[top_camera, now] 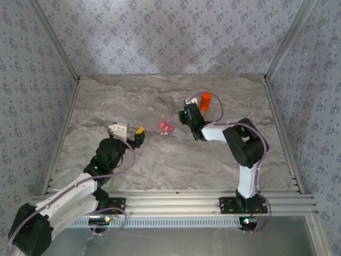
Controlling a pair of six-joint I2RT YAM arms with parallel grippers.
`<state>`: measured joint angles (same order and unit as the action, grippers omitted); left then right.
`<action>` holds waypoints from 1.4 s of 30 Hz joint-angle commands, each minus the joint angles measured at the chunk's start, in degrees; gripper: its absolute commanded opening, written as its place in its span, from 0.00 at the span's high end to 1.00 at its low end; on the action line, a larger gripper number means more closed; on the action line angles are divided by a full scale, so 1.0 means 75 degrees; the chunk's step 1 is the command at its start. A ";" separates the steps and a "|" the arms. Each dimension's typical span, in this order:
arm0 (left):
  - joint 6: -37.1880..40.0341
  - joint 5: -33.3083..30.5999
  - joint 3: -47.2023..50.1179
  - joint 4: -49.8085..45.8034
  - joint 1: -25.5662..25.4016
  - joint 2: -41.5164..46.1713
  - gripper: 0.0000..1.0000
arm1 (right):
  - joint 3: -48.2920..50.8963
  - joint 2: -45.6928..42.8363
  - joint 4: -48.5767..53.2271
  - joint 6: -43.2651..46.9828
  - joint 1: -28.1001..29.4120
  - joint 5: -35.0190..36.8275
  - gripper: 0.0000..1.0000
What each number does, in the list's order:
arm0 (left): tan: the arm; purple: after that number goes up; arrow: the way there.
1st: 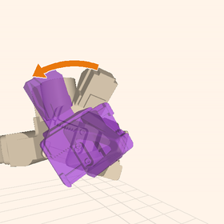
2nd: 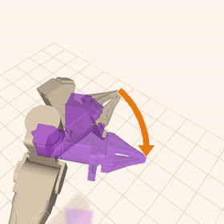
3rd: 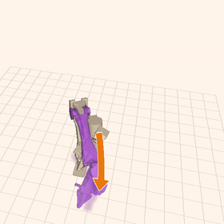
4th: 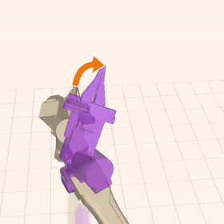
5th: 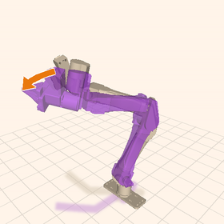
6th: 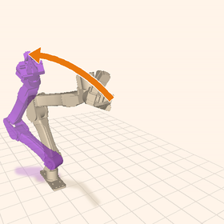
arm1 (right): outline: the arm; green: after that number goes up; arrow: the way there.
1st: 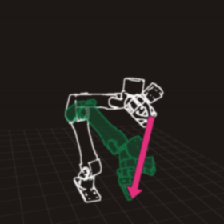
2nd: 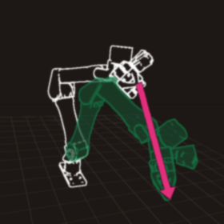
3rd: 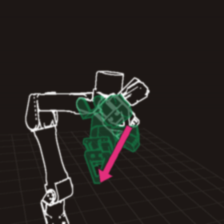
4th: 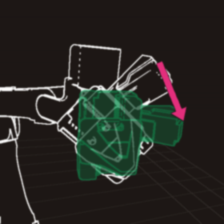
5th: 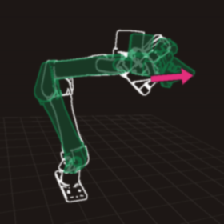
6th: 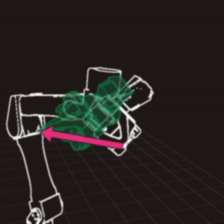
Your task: Sort the pills into containers
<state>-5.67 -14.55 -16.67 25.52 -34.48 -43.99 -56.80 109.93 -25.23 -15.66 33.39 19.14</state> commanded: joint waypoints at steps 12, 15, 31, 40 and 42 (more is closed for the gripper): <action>-0.0281 0.0136 0.0078 0.0138 0.0054 0.0338 0.09 | 0.1513 -0.0794 -0.1238 0.0457 0.0283 0.0140 0.39; -0.0288 0.0122 0.0067 0.0137 0.0054 0.0293 0.09 | 0.1527 -0.0944 -0.1061 0.0655 0.0266 -0.0083 0.36; -0.0463 0.0159 -0.0335 -0.0098 0.0043 -0.0007 0.09 | 0.1771 -0.3051 0.0856 0.0344 -0.0081 -0.1970 0.24; -0.2208 0.0185 -0.1742 -0.0662 0.0024 -0.1861 0.11 | 0.1080 -0.3841 0.2469 -0.0168 -0.0881 -0.4095 0.25; -0.2887 0.0428 -0.2292 -0.0786 -0.0012 -0.2579 0.15 | 0.0836 -0.3802 0.2714 -0.0274 -0.1154 -0.4331 0.27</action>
<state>-18.72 -13.76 -28.86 20.88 -34.50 -58.61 -47.29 82.48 -10.15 -14.79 27.16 -7.64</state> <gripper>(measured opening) 0.863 0.732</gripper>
